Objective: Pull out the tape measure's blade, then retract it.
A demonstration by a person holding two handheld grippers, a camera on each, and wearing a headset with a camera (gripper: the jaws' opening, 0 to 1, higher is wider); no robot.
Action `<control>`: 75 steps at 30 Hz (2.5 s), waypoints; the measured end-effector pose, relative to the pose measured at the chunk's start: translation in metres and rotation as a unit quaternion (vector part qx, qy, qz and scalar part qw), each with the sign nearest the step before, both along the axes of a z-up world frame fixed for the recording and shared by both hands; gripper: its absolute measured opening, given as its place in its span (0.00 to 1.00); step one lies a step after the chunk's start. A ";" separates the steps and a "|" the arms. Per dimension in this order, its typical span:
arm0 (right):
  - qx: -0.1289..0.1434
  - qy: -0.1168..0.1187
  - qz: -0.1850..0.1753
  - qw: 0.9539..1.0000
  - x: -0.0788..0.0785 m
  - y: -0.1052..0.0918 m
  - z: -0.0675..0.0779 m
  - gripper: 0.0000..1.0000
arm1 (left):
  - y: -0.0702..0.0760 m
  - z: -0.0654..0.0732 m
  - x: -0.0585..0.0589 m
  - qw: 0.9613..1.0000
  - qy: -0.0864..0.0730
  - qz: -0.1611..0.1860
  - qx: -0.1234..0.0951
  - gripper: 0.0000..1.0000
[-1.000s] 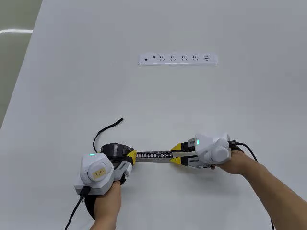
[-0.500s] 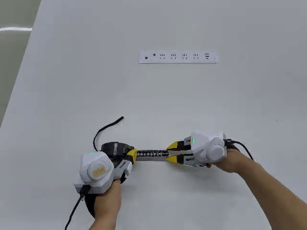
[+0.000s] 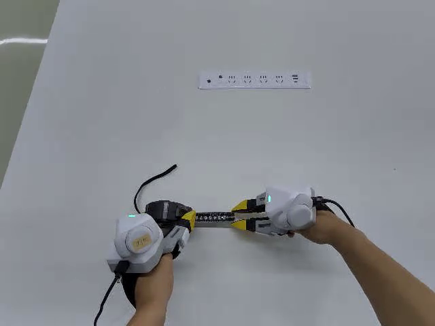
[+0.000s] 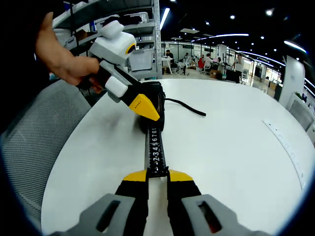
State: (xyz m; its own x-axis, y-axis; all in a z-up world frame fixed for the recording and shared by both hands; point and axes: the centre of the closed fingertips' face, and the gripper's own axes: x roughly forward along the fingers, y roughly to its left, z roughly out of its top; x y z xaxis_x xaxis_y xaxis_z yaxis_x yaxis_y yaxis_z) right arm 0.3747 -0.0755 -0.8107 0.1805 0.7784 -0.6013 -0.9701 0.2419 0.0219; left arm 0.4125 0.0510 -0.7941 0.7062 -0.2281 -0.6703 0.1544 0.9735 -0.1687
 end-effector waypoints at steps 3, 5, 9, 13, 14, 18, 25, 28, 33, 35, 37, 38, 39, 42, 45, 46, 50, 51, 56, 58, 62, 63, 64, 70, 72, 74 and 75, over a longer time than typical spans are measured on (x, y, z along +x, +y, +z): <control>0.001 0.000 0.000 1.000 0.001 0.002 0.000 0.12 | 0.000 0.000 0.000 1.000 0.001 0.001 0.000 0.61; 0.002 0.000 0.000 1.000 0.002 0.003 -0.001 0.12 | 0.000 0.000 0.000 1.000 0.001 0.001 0.000 0.61; 0.002 0.001 0.000 1.000 0.002 0.006 -0.001 0.12 | 0.000 -0.001 0.001 1.000 0.002 0.000 0.000 0.61; 0.004 0.001 0.000 1.000 0.003 0.009 -0.002 0.12 | -0.001 -0.001 0.001 1.000 0.003 -0.003 0.000 0.61; 0.005 0.001 0.001 1.000 0.003 0.010 -0.002 0.12 | -0.001 -0.001 0.001 1.000 0.003 -0.003 0.000 0.61; 0.007 0.002 0.001 1.000 0.004 0.013 -0.002 0.12 | -0.001 -0.001 0.001 1.000 0.003 -0.003 0.000 0.61; 0.010 0.002 0.002 1.000 0.004 0.019 -0.002 0.12 | 0.000 -0.001 0.001 1.000 0.003 -0.003 -0.001 0.61; 0.011 0.002 0.001 1.000 0.005 0.022 -0.002 0.12 | 0.000 -0.001 0.001 1.000 0.003 -0.002 -0.002 0.61; 0.013 0.003 0.002 1.000 0.006 0.027 -0.002 0.12 | 0.000 -0.001 0.001 1.000 0.004 -0.002 -0.004 0.61; 0.014 0.003 0.002 1.000 0.006 0.029 -0.002 0.12 | 0.000 -0.001 0.001 1.000 0.005 -0.002 -0.004 0.61; 0.015 0.003 0.002 1.000 0.007 0.032 -0.002 0.12 | 0.001 -0.001 0.001 1.000 0.005 -0.002 -0.005 0.61; 0.015 0.003 0.003 1.000 0.007 0.033 -0.002 0.12 | 0.001 -0.001 0.001 1.000 0.005 -0.002 -0.005 0.61; 0.015 0.003 0.003 1.000 0.007 0.034 -0.002 0.12 | 0.001 -0.001 0.001 1.000 0.005 -0.002 -0.005 0.61; 0.017 0.004 0.003 1.000 0.007 0.038 -0.001 0.12 | 0.001 -0.001 0.001 1.000 0.005 -0.002 -0.006 0.61; 0.018 0.005 0.003 1.000 0.008 0.042 -0.002 0.12 | 0.001 -0.001 0.001 1.000 0.006 -0.003 -0.007 0.61; 0.019 0.005 0.003 1.000 0.008 0.043 -0.002 0.12 | 0.001 0.000 0.000 1.000 0.007 -0.004 -0.007 0.61; 0.020 0.005 0.003 1.000 0.008 0.047 -0.001 0.12 | 0.001 0.000 0.000 1.000 0.007 -0.004 -0.009 0.61; 0.020 0.005 0.004 1.000 0.008 0.048 -0.001 0.12 | 0.001 0.000 0.000 1.000 0.007 -0.004 -0.009 0.61; 0.022 0.006 0.006 1.000 0.009 0.053 -0.002 0.12 | 0.000 0.000 0.000 1.000 0.008 -0.004 -0.010 0.61; 0.022 0.007 0.006 1.000 0.009 0.055 -0.002 0.12 | 0.000 0.001 0.000 1.000 0.008 -0.004 -0.009 0.61; 0.023 0.008 0.006 1.000 0.010 0.059 -0.002 0.12 | -0.001 0.001 0.000 1.000 0.008 -0.005 -0.008 0.61; 0.024 0.008 0.006 1.000 0.010 0.060 -0.002 0.12 | 0.000 0.001 0.000 1.000 0.008 -0.005 -0.009 0.61; 0.024 0.008 0.007 1.000 0.010 0.061 -0.002 0.12 | 0.000 0.001 0.000 1.000 0.008 -0.005 -0.009 0.61; 0.026 0.010 0.007 1.000 0.011 0.068 -0.002 0.12 | 0.000 0.001 0.000 1.000 0.008 -0.002 -0.013 0.61; 0.027 0.011 0.007 1.000 0.012 0.070 -0.002 0.12 | 0.000 0.001 0.000 1.000 0.009 -0.001 -0.014 0.61; 0.028 0.010 0.008 1.000 0.012 0.072 -0.003 0.12 | 0.000 0.001 0.000 1.000 0.009 -0.001 -0.014 0.61; 0.028 0.011 0.008 1.000 0.013 0.072 -0.003 0.12 | 0.000 0.001 0.000 1.000 0.009 -0.001 -0.014 0.62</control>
State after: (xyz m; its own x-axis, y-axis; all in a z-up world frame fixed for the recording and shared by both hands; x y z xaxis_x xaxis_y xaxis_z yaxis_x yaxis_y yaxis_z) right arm 0.3873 -0.0036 -0.8133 0.1550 0.8133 -0.5608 -0.9728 0.2246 0.0567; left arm 0.4129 0.0509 -0.7930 0.6940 -0.2487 -0.6757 0.1538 0.9680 -0.1984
